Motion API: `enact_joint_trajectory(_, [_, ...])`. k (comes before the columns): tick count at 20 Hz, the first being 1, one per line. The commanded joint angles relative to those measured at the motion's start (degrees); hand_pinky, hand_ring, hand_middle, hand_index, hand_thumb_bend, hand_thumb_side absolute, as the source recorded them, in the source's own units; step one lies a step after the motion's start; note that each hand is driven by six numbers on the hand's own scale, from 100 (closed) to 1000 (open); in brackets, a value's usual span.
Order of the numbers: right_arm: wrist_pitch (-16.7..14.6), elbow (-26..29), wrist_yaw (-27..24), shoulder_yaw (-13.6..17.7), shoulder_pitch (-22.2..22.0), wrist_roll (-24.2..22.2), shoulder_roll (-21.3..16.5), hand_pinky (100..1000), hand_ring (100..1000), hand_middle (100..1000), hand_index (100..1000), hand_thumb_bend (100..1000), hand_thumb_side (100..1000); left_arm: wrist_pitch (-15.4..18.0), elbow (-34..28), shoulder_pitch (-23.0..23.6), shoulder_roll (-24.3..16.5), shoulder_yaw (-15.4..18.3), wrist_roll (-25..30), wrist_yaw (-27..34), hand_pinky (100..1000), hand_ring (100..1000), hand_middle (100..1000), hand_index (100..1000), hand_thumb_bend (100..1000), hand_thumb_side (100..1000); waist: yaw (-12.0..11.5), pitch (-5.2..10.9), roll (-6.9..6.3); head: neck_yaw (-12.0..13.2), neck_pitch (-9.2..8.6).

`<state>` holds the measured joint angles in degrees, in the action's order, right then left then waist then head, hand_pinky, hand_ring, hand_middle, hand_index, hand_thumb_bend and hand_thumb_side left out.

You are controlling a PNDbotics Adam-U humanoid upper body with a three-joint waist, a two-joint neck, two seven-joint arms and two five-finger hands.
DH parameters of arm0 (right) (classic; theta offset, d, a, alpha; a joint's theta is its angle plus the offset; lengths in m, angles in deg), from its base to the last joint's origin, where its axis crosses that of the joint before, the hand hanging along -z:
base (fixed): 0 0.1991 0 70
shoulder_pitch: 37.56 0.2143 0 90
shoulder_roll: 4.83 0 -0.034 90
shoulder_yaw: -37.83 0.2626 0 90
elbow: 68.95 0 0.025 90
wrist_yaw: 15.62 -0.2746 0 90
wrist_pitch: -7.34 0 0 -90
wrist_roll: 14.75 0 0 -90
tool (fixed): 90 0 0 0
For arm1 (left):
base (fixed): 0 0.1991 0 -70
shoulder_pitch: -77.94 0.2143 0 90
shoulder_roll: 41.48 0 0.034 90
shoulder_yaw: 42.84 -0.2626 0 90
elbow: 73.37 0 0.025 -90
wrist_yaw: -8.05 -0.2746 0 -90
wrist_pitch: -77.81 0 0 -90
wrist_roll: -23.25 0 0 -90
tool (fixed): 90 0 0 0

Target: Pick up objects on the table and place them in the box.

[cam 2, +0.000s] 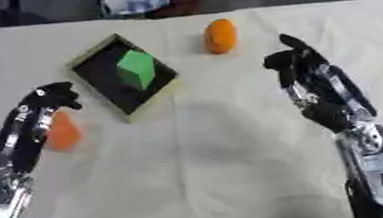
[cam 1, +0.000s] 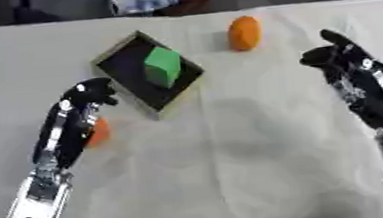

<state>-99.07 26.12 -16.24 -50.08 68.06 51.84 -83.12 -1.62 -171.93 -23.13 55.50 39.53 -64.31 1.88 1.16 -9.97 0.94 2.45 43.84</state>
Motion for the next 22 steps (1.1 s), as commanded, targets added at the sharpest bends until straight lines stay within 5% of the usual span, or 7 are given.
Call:
enact_joint_trajectory(1, [-0.2, 1.4, 0.1, 0.2, 0.6, -0.1, -0.3, 915, 810, 743, 980, 100, 533, -0.1, -1.0, -0.4, -0.2, 0.4, -0.1, 0.1, 816, 599, 603, 774, 100, 779, 0.0, 0.52, 0.31, 0.1, 0.27])
enact_joint_trajectory(14, [-0.2, 1.4, 0.2, 0.1, 0.6, -0.2, -0.3, 915, 809, 743, 980, 100, 533, -0.4, -1.2, -1.0, -1.1, 0.5, 0.2, -0.5, 821, 610, 617, 785, 100, 760, 0.1, 0.62, 0.27, 0.1, 0.27])
enact_joint_trajectory(22, [-0.2, 1.2, 0.4, 0.3, 0.4, 0.0, -0.5, 915, 810, 743, 980, 100, 534, -2.6, -3.3, -6.3, -8.4, 2.2, 3.9, -7.0, 830, 653, 682, 826, 100, 581, 0.1, 0.81, 0.05, 0.0, 0.27])
